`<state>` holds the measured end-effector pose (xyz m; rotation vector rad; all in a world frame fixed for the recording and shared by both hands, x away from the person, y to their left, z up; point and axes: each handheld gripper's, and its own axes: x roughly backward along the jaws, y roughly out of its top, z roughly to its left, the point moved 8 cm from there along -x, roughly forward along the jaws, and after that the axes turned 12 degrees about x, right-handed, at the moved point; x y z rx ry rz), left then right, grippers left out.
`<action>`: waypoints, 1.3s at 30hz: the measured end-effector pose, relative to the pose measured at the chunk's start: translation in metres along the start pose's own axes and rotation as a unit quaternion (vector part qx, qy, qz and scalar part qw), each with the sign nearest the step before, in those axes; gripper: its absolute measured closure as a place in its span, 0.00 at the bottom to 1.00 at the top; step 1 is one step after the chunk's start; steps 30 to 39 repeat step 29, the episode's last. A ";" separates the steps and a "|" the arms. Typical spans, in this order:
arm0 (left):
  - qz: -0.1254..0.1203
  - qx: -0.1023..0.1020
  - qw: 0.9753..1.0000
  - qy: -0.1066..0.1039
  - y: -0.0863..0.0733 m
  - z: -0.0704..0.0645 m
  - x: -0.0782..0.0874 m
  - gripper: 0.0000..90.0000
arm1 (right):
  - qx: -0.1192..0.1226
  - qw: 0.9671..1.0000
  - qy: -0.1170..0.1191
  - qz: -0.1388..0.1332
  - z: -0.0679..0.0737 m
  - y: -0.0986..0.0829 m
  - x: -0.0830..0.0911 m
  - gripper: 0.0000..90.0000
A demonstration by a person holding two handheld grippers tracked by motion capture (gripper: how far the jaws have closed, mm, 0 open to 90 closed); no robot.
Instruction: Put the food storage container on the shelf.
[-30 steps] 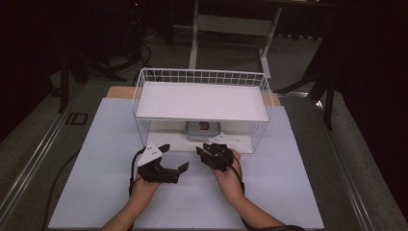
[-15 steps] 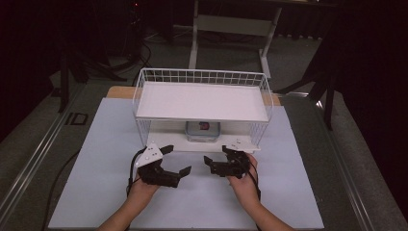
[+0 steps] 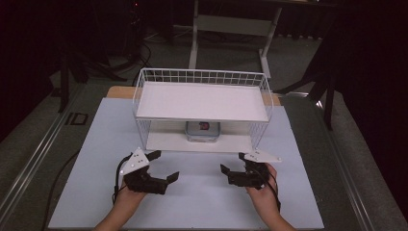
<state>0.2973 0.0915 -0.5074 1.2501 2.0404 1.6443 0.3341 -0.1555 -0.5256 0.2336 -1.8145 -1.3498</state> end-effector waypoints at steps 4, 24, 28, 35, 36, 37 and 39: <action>0.003 0.001 1.000 0.006 -0.005 0.003 0.010 0.02 | 0.006 1.000 0.001 0.006 -0.001 -0.006 0.007 0.16; 0.009 0.006 1.000 0.017 -0.029 0.012 0.016 0.02 | 0.030 0.999 -0.014 0.024 -0.009 -0.039 0.007 0.17; 0.003 0.006 1.000 0.020 -0.027 0.012 0.016 0.02 | 0.036 0.999 -0.016 0.018 -0.011 -0.039 0.006 0.17; 0.003 0.004 1.000 0.021 -0.026 0.012 0.016 0.02 | 0.036 0.999 -0.016 0.018 -0.011 -0.039 0.006 0.17; 0.003 0.004 1.000 0.021 -0.026 0.012 0.016 0.02 | 0.036 0.999 -0.016 0.018 -0.011 -0.039 0.006 0.17; 0.003 0.004 1.000 0.021 -0.026 0.012 0.016 0.02 | 0.036 0.999 -0.016 0.018 -0.011 -0.039 0.006 0.17; 0.003 0.004 1.000 0.021 -0.026 0.012 0.016 0.02 | 0.036 0.999 -0.016 0.018 -0.011 -0.039 0.006 0.17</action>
